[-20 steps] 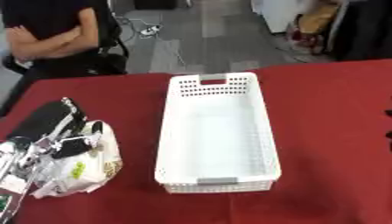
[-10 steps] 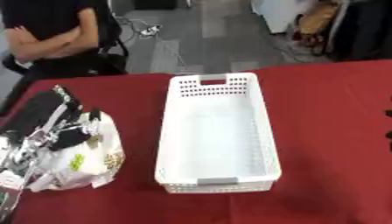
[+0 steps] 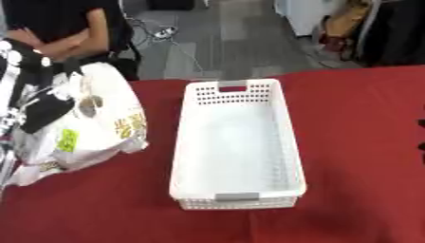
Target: Pick up objects on the table and place them in the box.
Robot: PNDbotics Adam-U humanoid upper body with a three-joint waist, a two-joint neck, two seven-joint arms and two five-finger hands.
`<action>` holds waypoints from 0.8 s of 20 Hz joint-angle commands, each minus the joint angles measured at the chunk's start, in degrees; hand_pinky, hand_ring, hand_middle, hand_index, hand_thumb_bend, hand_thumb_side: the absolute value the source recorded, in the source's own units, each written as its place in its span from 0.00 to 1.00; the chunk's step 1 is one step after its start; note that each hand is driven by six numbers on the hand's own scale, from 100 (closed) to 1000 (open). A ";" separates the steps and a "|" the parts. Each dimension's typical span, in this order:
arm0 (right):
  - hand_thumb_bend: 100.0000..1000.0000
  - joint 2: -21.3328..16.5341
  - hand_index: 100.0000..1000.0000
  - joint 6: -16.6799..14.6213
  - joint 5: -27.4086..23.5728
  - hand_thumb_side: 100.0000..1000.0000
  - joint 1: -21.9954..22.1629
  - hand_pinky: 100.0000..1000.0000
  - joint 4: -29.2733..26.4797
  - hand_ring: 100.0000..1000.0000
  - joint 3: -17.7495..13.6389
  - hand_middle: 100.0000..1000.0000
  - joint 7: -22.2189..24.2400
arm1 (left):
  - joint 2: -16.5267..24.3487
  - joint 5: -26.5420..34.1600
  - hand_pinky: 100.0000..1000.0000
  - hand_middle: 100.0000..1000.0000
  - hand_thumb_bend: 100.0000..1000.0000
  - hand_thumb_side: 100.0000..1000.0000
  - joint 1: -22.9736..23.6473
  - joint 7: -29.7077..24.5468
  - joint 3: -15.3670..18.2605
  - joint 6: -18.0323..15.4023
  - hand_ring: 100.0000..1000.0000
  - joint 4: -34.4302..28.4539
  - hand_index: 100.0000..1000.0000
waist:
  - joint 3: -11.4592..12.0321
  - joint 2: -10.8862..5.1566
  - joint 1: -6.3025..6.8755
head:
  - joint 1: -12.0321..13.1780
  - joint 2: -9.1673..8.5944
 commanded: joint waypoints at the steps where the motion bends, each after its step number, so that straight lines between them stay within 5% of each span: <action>1: 0.46 -1.20 1.00 0.06 0.04 0.92 -0.32 0.50 -0.59 0.78 -0.47 0.87 0.02 | 0.11 2.63 0.00 0.03 0.00 0.31 -2.20 2.45 0.99 -0.30 0.00 -1.43 0.05 | 0.19 -0.63 -0.33 | -0.23 -0.73; 8: 0.46 -1.18 1.00 -0.15 -0.22 0.92 -0.39 0.50 -0.43 0.78 -0.06 0.87 0.37 | -2.18 8.36 0.00 0.03 0.00 0.31 -13.37 0.41 -2.30 -0.56 0.00 0.41 0.05 | -0.27 -0.97 -0.49 | 0.92 -0.63; 16: 0.46 -0.85 1.00 -0.60 -0.75 0.92 -1.00 0.50 -0.23 0.77 0.87 0.87 1.27 | -3.37 10.14 0.00 0.03 0.00 0.30 -27.30 -4.88 -7.90 -3.88 0.00 13.06 0.05 | -2.07 -1.03 -0.38 | 2.82 -0.36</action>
